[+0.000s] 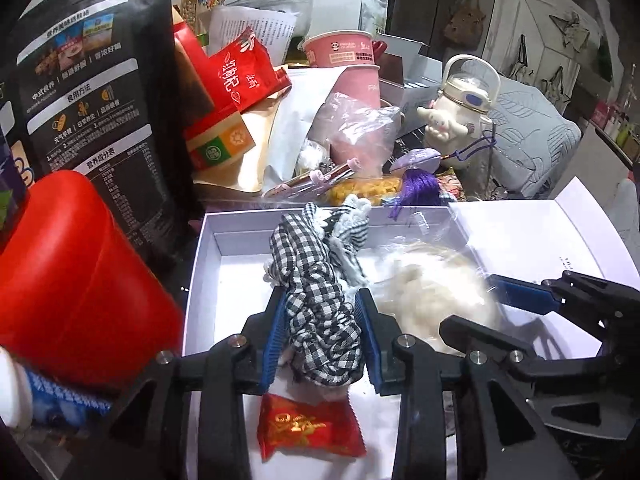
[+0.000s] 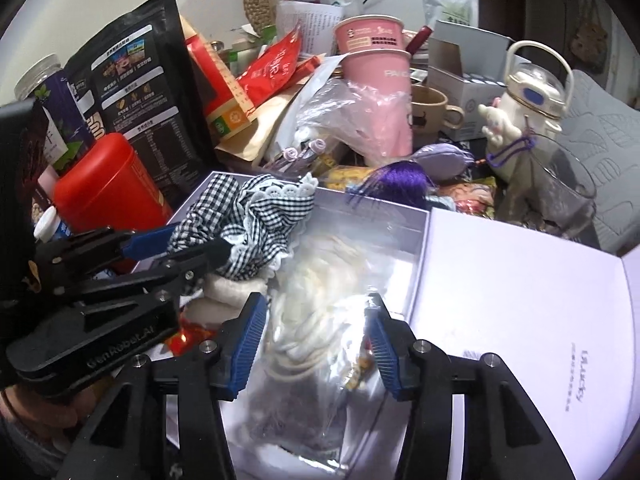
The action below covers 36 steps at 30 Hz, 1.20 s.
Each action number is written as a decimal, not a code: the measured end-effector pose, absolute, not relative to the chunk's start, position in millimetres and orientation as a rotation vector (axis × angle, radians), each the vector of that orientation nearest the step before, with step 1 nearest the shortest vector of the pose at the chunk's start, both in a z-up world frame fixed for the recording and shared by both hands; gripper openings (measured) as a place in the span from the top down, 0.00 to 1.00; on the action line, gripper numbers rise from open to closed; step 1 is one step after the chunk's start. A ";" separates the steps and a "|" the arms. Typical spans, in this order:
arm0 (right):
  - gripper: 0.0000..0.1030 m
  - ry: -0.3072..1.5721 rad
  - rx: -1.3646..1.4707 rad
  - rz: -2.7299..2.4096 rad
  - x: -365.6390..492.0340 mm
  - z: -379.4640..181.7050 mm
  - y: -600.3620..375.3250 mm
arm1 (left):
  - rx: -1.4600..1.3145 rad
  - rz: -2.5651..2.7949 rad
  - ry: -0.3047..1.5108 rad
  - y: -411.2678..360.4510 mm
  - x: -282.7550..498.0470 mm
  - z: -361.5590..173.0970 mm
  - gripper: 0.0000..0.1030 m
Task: Organize soft objects
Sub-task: 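Open the right gripper to drop the cord bag while the left gripper releases the scrunchie into the box, then withdraw both open grippers from the box toward the packets on the table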
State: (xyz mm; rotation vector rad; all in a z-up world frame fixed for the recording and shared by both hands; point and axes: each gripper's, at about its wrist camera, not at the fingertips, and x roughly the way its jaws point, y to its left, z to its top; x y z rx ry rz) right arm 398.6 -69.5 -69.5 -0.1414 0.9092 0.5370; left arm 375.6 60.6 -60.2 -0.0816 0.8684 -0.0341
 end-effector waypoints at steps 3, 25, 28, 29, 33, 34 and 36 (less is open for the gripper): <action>0.51 0.908 -0.147 0.522 391.2 -65.2 -72.8 | -0.080 -0.013 0.893 58.4 374.9 -59.0 0.67; 0.51 0.788 -0.130 0.453 330.4 -2.8 -98.3 | -0.055 0.025 0.778 54.1 327.4 4.8 0.30; 0.51 0.762 -0.128 0.445 321.7 8.4 -99.8 | -0.046 0.012 0.743 52.3 315.6 18.1 0.30; 0.51 0.751 -0.126 0.442 318.5 12.4 -100.3 | -0.042 0.010 0.727 51.6 311.5 21.9 0.30; 0.50 0.694 -0.128 0.427 300.6 30.5 -102.3 | -0.023 -0.001 0.676 48.5 294.1 39.6 0.30; 0.50 0.683 -0.122 0.427 296.0 34.4 -103.3 | -0.022 -0.006 0.665 47.7 289.4 43.7 0.30; 0.50 0.666 -0.118 0.429 287.9 40.5 -104.7 | -0.017 -0.011 0.646 46.5 279.7 51.8 0.30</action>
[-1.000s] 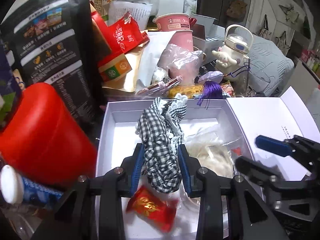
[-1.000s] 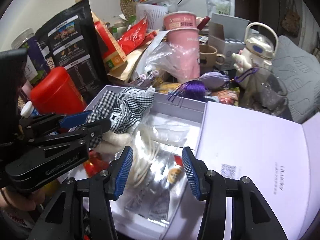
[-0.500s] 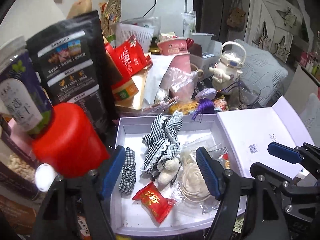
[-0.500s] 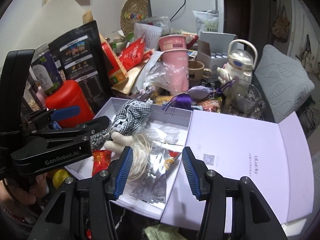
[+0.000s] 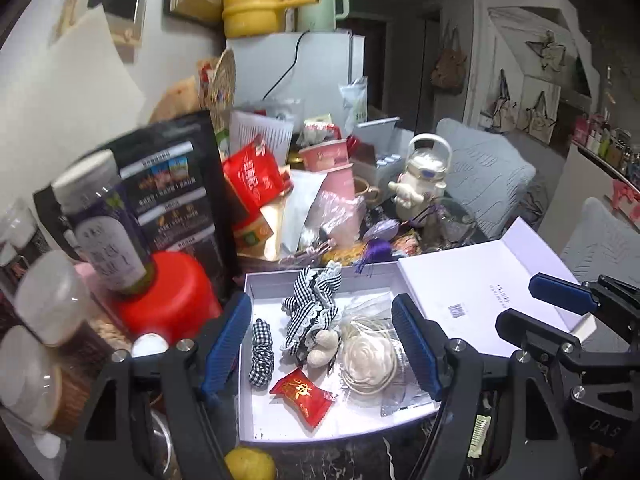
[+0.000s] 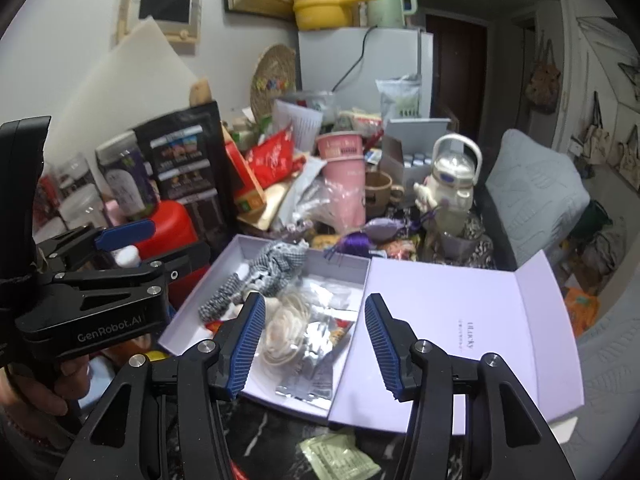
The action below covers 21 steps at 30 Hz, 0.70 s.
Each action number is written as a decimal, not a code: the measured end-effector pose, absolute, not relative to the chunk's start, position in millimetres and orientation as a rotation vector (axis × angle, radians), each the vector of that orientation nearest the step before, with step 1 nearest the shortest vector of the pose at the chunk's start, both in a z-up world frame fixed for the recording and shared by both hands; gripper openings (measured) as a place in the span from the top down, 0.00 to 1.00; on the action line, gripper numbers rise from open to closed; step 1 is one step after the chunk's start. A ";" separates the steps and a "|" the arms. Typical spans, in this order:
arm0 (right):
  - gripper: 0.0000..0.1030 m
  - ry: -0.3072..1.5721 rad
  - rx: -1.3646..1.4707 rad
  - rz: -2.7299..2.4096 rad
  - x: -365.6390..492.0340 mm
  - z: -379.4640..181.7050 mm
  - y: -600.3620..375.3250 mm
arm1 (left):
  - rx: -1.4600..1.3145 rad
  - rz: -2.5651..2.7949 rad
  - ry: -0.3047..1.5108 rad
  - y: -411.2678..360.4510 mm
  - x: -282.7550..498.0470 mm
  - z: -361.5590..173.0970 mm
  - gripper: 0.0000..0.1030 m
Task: Organize soft objects
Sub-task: 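Withdraw both open grippers from the box toward the packets on the table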
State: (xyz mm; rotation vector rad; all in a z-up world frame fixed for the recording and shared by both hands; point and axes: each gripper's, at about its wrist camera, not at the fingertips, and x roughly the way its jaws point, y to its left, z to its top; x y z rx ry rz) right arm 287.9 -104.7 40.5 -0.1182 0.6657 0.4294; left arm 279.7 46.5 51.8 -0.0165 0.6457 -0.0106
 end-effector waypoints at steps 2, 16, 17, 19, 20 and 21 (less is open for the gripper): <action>0.50 0.649 -0.116 0.438 278.8 46.7 -105.9 | -0.017 -0.019 0.628 45.8 270.8 59.7 0.30; 0.48 0.554 -0.107 0.451 213.2 75.1 -116.7 | -0.017 -0.076 0.554 39.6 210.7 92.9 0.30; 0.47 0.548 -0.109 0.450 208.0 76.8 -117.4 | -0.024 -0.085 0.550 39.8 206.0 94.6 0.30; 0.46 0.532 -0.112 0.453 196.5 80.2 -118.8 | -0.022 -0.092 0.543 39.3 198.0 96.9 0.30; 0.46 0.527 -0.114 0.455 192.2 81.3 -119.3 | -0.018 -0.092 0.537 38.9 192.6 98.2 0.30; 0.46 0.521 -0.115 0.457 186.3 82.4 -119.9 | -0.018 -0.095 0.531 38.5 187.6 99.3 0.30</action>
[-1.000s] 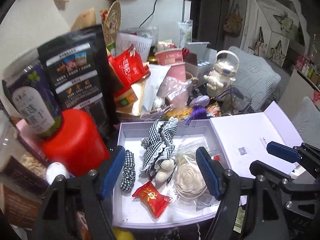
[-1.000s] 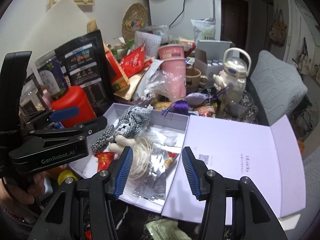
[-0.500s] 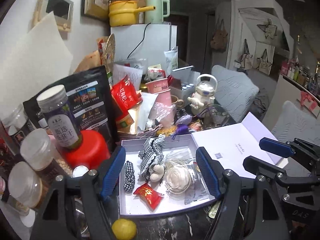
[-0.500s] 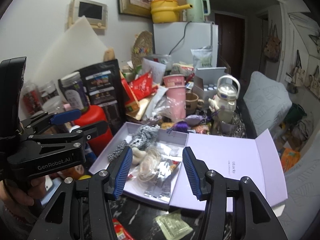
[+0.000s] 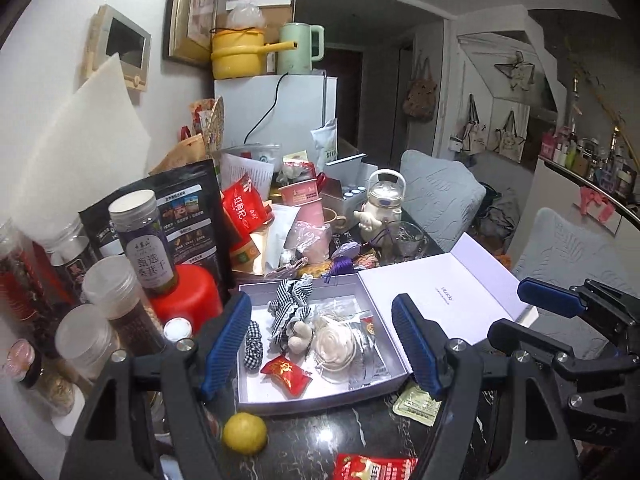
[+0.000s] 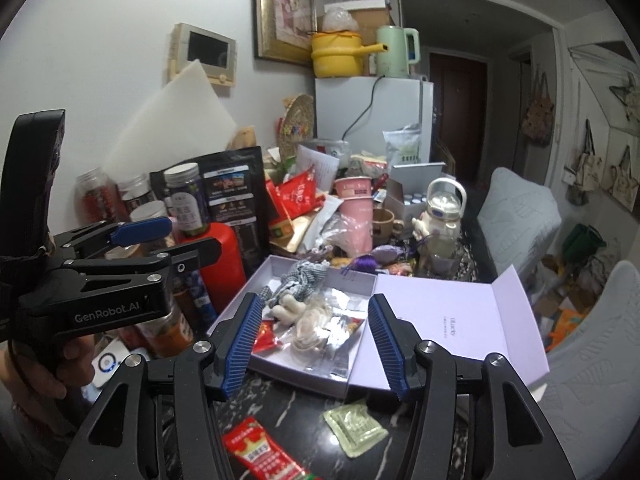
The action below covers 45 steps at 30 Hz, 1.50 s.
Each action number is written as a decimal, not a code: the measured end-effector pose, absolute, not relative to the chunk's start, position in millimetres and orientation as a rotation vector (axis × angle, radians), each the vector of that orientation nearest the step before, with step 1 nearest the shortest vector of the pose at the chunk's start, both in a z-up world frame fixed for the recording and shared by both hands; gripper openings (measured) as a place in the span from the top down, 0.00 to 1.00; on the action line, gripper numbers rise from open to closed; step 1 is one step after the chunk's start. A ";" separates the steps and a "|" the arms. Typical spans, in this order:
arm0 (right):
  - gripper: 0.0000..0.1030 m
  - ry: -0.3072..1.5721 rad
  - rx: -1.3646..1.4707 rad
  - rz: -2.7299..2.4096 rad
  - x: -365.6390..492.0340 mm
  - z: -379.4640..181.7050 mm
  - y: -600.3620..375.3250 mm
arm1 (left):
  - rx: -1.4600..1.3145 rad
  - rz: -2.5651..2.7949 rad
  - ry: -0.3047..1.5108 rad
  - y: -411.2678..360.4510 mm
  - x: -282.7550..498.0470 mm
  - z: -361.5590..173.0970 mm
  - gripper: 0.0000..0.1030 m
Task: Organize soft objects
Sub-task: 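Withdraw both open grippers from the box toward the packets on the table, then lower the right gripper onto the pale green packet and grasp it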
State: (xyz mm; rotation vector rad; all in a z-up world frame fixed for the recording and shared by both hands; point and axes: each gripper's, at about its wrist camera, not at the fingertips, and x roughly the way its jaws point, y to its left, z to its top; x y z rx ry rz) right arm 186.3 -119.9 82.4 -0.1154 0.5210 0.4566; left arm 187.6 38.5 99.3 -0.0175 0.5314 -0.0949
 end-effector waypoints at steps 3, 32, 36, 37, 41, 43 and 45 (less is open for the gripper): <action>0.35 0.507 -0.117 0.458 173.2 83.9 -120.2 | -0.008 -0.104 0.525 36.1 175.9 100.6 0.30; 0.25 0.643 -0.059 0.442 121.0 -1.3 -117.5 | -0.029 -0.156 0.709 41.3 127.0 8.2 0.22; 0.25 0.687 -0.026 0.435 124.3 -21.0 -125.8 | -0.033 -0.159 0.737 40.3 129.0 -9.2 0.22; 0.25 0.697 -0.021 0.427 125.5 -26.1 -128.1 | -0.035 -0.161 0.741 39.5 129.1 -13.9 0.22; 0.25 0.753 0.002 0.404 133.5 -45.8 -137.8 | -0.053 -0.167 0.783 35.8 133.0 -33.3 0.22; 0.25 0.775 0.011 0.389 136.9 -55.6 -142.7 | -0.057 -0.164 0.805 35.3 135.0 -42.4 0.22; 0.25 0.797 0.013 0.375 141.6 -65.5 -147.0 | -0.061 -0.147 0.829 35.1 136.6 -51.7 0.22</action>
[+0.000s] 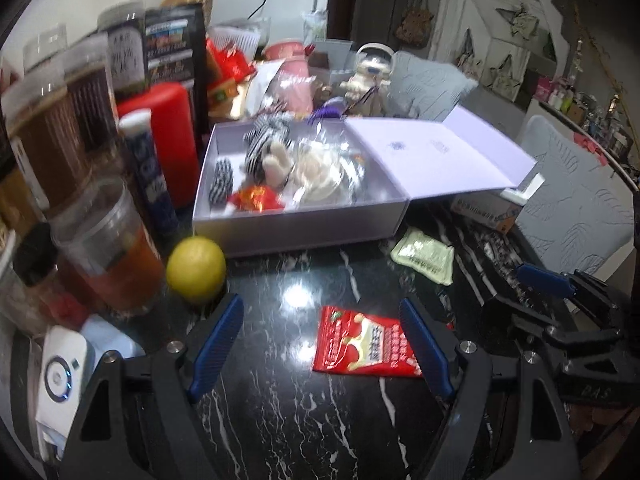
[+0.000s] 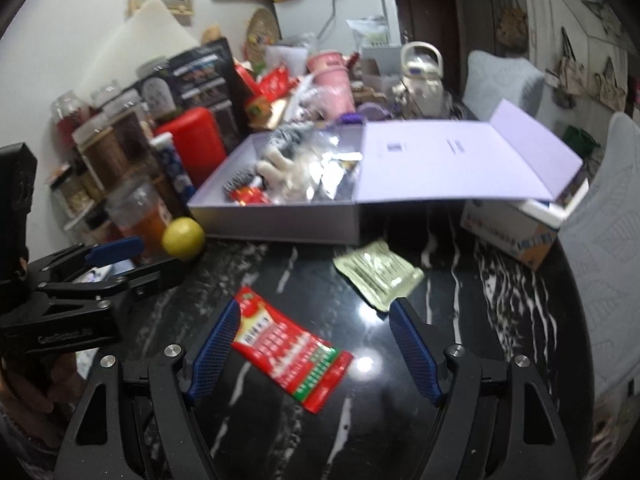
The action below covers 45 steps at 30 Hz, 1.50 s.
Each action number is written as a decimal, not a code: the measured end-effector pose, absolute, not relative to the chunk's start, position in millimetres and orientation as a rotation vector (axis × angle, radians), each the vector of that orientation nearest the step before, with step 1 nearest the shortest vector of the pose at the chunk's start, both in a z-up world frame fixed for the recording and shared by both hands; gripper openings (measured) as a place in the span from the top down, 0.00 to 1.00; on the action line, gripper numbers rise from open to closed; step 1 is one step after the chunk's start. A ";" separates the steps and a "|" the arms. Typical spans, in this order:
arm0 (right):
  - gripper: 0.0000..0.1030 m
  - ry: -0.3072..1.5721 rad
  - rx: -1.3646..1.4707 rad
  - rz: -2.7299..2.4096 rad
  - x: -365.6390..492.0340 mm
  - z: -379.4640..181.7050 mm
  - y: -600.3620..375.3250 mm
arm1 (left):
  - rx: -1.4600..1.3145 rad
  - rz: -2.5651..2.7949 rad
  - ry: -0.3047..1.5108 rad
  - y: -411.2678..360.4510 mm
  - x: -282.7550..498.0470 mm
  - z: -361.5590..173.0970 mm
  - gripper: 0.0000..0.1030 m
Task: Organize soft objects
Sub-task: 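Lower the right gripper onto the pale green packet and grasp it, then lift the green packet with the right gripper while the left gripper approaches the long red packet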
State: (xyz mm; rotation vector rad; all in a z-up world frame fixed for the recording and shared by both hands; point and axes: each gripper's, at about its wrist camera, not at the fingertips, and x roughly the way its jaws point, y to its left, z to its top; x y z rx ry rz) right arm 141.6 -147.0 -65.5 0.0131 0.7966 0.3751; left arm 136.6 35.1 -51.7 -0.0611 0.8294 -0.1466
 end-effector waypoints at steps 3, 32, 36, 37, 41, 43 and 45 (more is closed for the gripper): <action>0.25 0.821 0.024 0.357 150.1 -77.6 -152.9 | -0.065 -0.130 0.848 33.8 138.3 -61.6 0.22; 0.37 0.979 -0.242 0.434 257.7 -140.3 -150.8 | -0.049 -0.050 0.913 3.8 194.6 -85.0 0.22; 0.61 0.983 -0.239 0.456 244.5 -137.6 -151.0 | -0.069 -0.020 0.913 14.7 189.3 -82.9 0.22; 0.61 0.982 -0.246 0.458 238.7 -137.8 -149.9 | -0.065 -0.011 0.913 17.0 186.7 -82.0 0.22; 0.61 0.980 -0.256 0.464 209.3 -137.5 -145.3 | -0.064 0.015 0.905 28.9 172.2 -78.6 0.22; 0.62 0.982 -0.253 0.455 194.4 -137.0 -142.3 | -0.082 0.015 0.914 35.0 162.6 -80.2 0.22; 0.62 0.983 -0.250 0.460 177.4 -136.6 -136.7 | -0.091 0.016 0.922 38.6 154.7 -82.8 0.22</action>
